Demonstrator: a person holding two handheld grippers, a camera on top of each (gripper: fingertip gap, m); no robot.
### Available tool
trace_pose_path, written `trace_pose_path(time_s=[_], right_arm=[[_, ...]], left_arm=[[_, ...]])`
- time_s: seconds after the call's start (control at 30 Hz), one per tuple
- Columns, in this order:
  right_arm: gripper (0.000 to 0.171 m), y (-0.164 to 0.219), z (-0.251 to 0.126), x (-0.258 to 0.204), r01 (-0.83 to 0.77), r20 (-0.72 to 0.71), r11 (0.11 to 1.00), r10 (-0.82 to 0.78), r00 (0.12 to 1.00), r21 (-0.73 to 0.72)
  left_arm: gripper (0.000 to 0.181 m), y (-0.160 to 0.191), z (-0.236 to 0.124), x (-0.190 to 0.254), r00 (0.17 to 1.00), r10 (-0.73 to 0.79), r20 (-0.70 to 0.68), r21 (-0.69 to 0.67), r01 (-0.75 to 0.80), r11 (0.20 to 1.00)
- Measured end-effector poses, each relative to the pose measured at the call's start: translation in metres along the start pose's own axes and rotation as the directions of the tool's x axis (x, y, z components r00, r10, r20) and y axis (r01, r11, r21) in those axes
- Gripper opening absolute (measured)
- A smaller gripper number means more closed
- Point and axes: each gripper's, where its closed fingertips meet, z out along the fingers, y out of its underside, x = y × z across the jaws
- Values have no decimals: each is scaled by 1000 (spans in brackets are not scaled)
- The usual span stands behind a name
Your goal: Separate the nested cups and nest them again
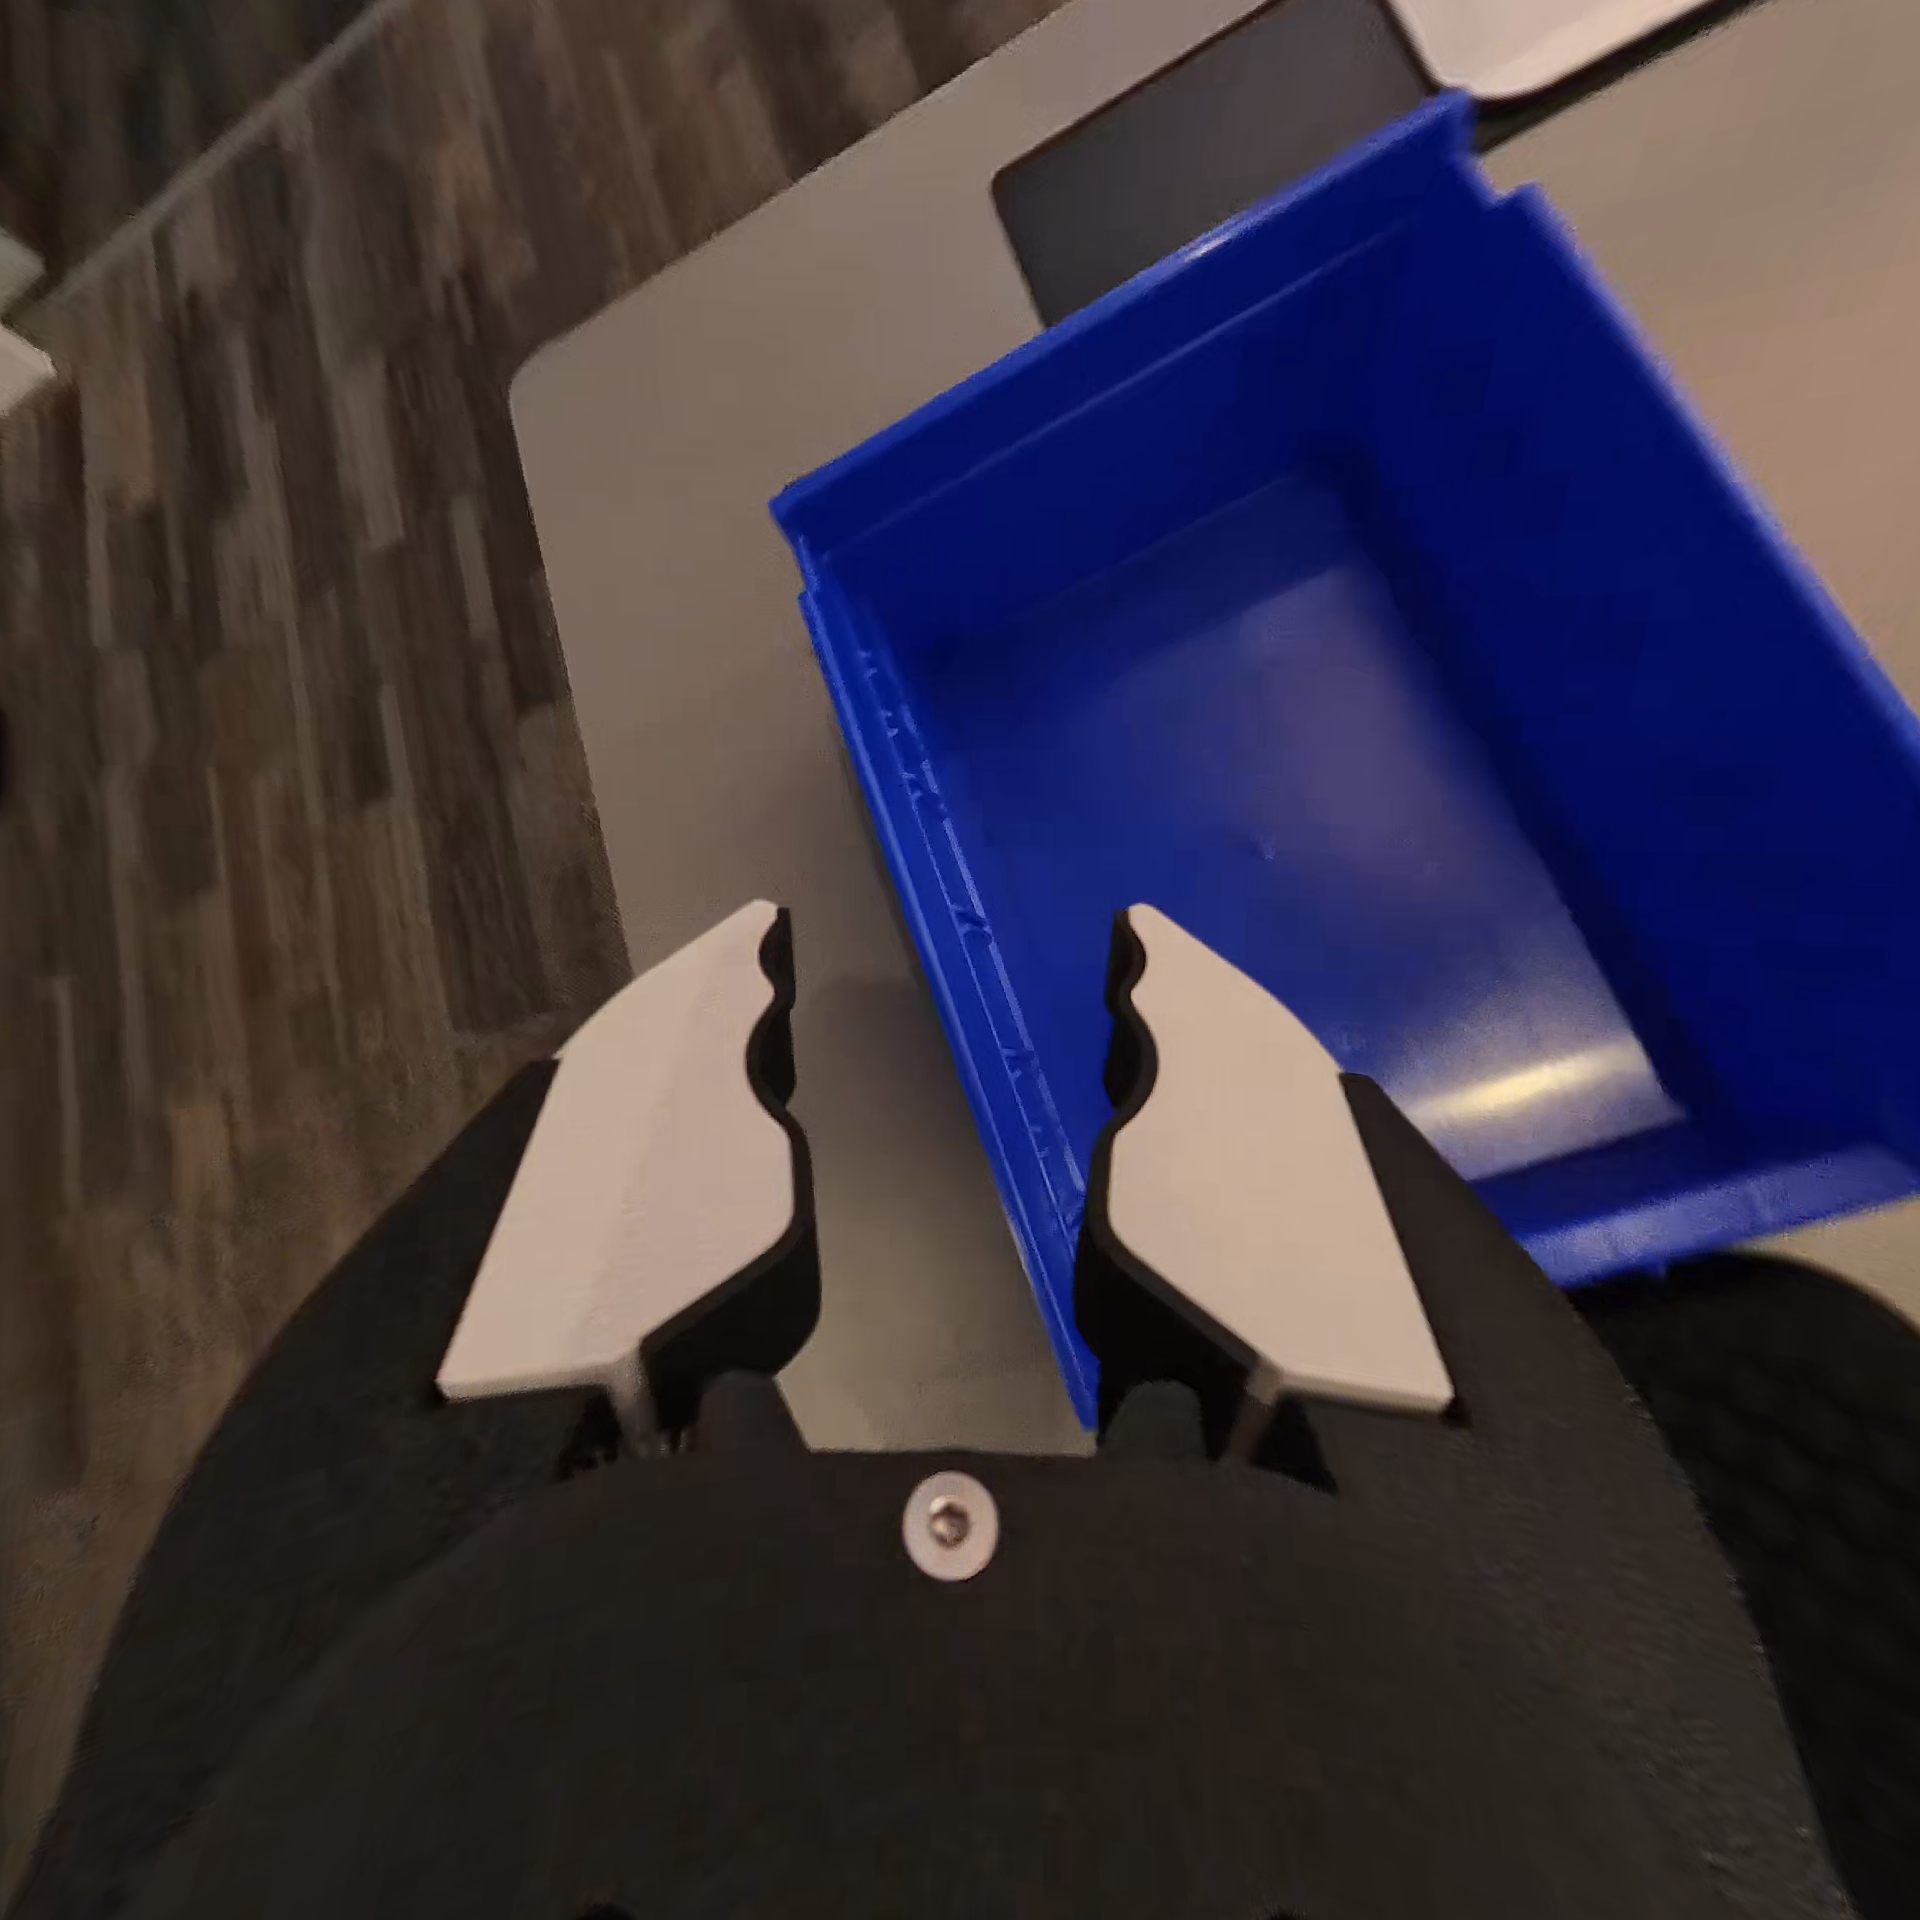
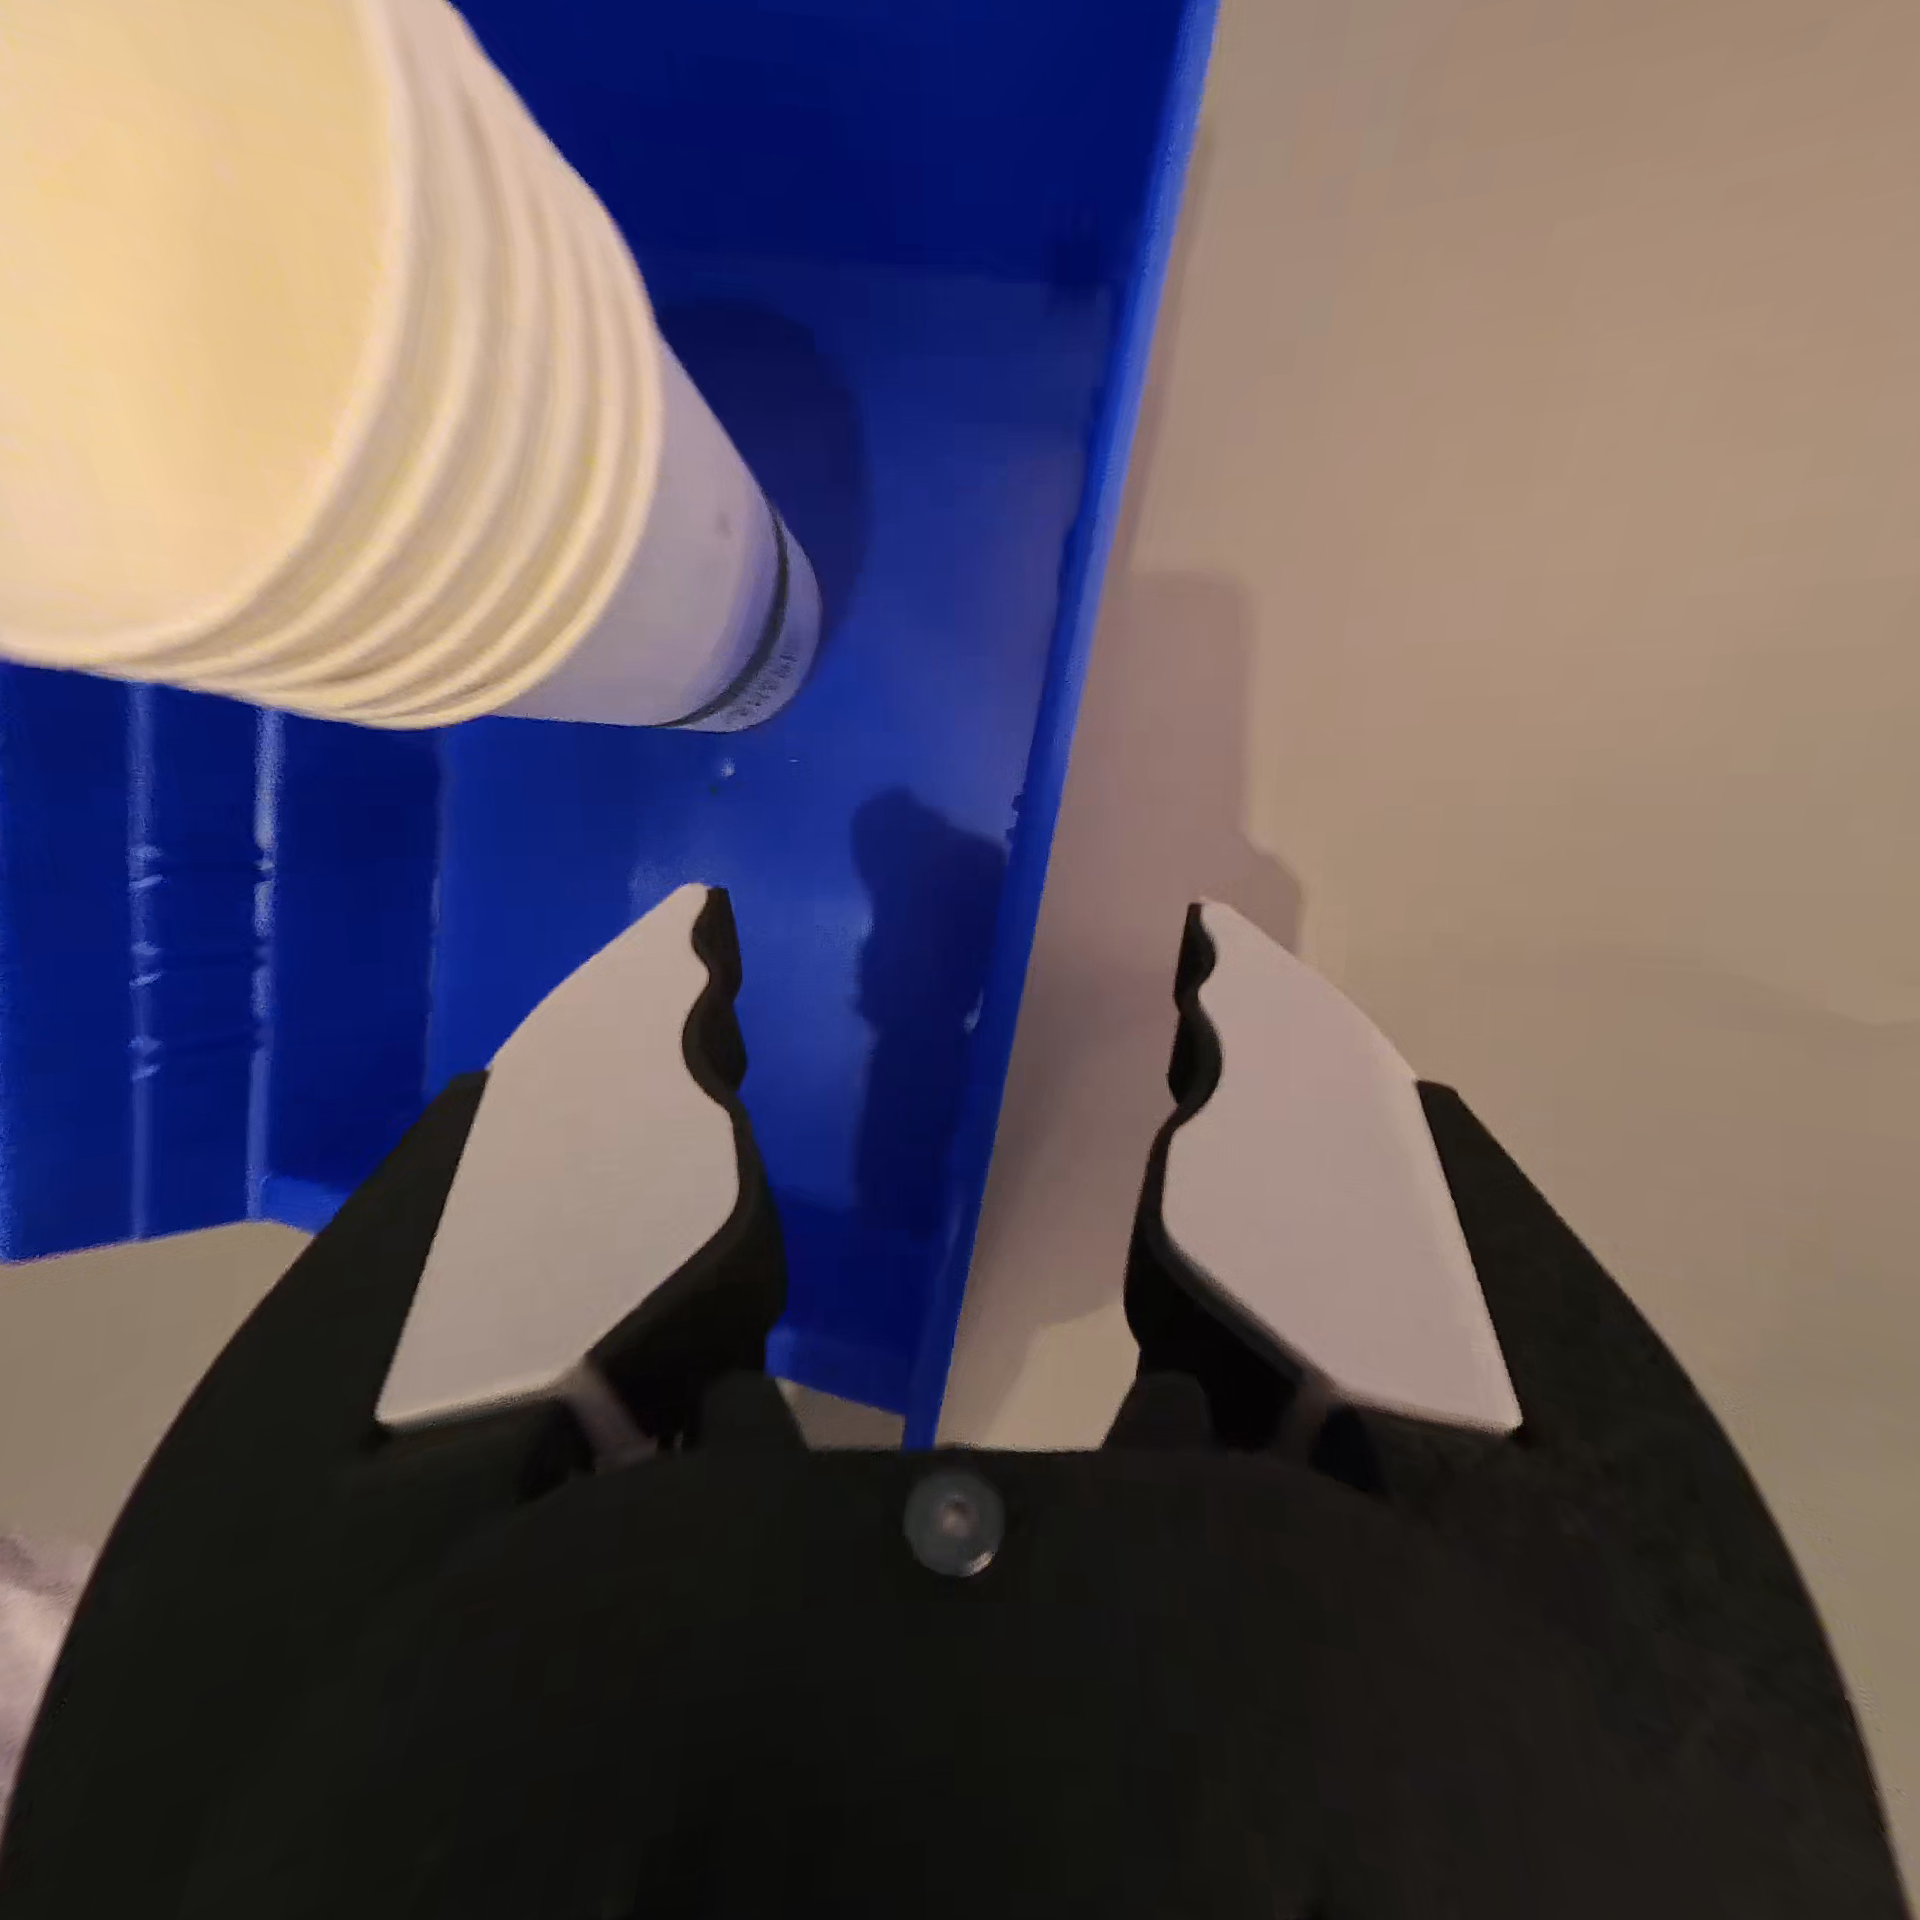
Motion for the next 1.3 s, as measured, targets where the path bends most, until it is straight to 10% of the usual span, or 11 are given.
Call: trace_pose_path(time_s=[0.4,0.57,0.73,1.3], right_arm=[[11,29,44,11,-82,-46,956,72,996,-282],[6,31,43,12,-56,-79,946,32,996,-320],[6,29,44,10,-58,-78,949,36,996,-309],[6,15,73,-96,-3,-40,948,-10,999,-318]], left_arm=[[71,80,72,15,930,-336,-150,-452,237,860],[33,110,76,30,936,-312,-163,-576,166,800],[7,108,77,40,913,-363,-187,-574,198,795],[11,40,86,165,944,-230,-236,-423,113,899]])
